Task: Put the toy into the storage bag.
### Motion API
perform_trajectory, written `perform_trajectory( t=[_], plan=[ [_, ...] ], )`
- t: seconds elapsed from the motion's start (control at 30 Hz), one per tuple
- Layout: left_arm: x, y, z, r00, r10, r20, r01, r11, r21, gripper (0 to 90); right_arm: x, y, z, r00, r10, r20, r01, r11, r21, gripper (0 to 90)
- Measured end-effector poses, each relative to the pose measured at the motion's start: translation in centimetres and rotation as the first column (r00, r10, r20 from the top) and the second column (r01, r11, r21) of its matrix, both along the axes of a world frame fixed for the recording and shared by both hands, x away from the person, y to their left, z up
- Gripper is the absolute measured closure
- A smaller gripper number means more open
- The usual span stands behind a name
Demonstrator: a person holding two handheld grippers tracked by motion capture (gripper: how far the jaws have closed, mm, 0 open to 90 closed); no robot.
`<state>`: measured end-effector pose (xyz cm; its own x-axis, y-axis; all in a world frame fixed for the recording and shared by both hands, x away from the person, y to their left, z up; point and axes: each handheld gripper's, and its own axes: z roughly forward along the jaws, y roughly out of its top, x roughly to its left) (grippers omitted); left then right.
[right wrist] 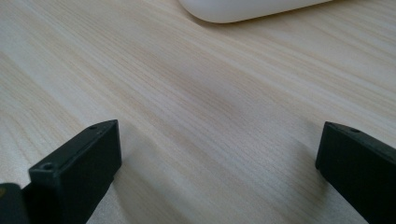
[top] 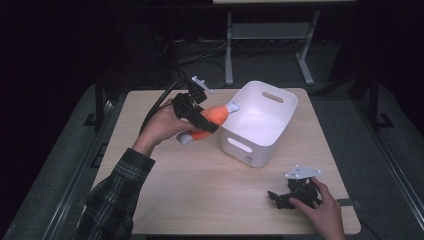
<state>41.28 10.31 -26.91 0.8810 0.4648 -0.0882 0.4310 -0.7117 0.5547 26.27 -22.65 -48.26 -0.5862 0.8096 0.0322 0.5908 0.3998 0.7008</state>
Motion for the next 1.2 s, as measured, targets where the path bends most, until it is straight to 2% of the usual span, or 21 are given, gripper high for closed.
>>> perform_trajectory(
  t=[0.5,0.77,0.87,1.2],
  plan=[
    [2.3,-3.0,0.4,0.9999,0.015,0.009,-0.015,0.9999,-0.001,23.1,0.0,0.0,0.0,1.0000,-0.002,-0.005,0.002,1.000,0.000,0.0],
    [3.6,-4.5,0.2,0.9984,0.051,0.023,-0.051,0.9987,-0.011,23.1,0.0,0.0,0.0,1.0000,-0.002,-0.004,0.002,1.000,0.002,0.0],
    [4.2,-5.0,0.0,0.9974,0.068,0.025,-0.067,0.9974,-0.027,23.1,0.0,0.0,0.0,1.0000,-0.002,-0.004,0.002,1.000,0.002,0.0],
    [6.4,-6.7,0.1,0.9926,0.119,0.024,-0.118,0.9926,-0.029,23.1,0.0,0.0,0.0,1.0000,-0.003,-0.004,0.003,1.000,0.001,0.0]
  ],
)
